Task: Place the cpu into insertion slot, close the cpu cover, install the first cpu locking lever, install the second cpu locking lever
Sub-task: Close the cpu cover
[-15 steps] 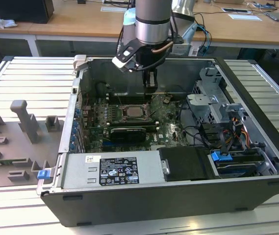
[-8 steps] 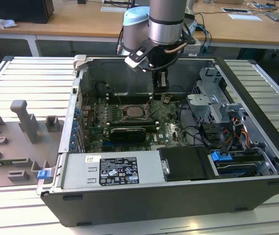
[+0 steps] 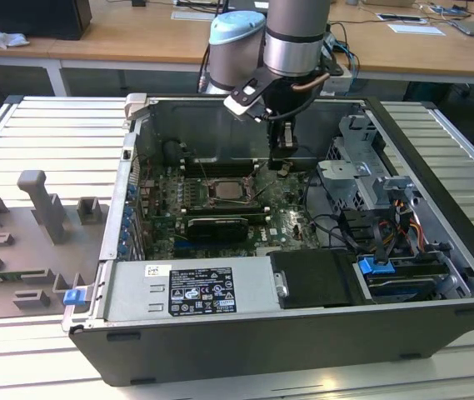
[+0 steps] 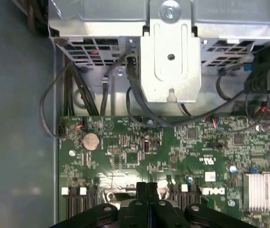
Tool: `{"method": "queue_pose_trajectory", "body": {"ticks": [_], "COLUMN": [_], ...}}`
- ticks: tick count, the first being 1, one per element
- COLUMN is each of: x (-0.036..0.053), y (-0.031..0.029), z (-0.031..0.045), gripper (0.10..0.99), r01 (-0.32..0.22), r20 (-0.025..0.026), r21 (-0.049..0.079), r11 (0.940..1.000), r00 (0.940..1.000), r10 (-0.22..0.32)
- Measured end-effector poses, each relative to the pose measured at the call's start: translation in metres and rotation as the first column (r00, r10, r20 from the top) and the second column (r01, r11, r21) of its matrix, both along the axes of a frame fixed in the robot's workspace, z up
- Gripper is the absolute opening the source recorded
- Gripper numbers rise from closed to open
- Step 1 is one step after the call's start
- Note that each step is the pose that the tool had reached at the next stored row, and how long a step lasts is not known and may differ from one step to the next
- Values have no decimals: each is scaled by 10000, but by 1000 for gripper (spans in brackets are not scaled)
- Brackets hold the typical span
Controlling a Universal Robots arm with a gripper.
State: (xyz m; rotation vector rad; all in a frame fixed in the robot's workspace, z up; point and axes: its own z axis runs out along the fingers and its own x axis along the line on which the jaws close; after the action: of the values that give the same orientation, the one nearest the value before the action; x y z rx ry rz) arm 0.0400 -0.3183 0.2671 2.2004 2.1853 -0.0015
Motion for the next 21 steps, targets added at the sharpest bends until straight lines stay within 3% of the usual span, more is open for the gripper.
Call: {"method": "queue_pose_trajectory", "body": {"ticks": [3, 7, 12, 21], "x": [48, 97, 133, 151], "y": [2, 7, 15, 56], "z": [-4, -21, -43, -124], "gripper": [106, 106, 106, 106], "r01": [-49, -83, -600, -621], "r20": [-59, -83, -86, -111], "r21": [244, 247, 247, 250], "r11": [9997, 9997, 9979, 9978], "r00": [10000, 9999, 9982, 9980], "r10": [51, 85, 602, 623]}}
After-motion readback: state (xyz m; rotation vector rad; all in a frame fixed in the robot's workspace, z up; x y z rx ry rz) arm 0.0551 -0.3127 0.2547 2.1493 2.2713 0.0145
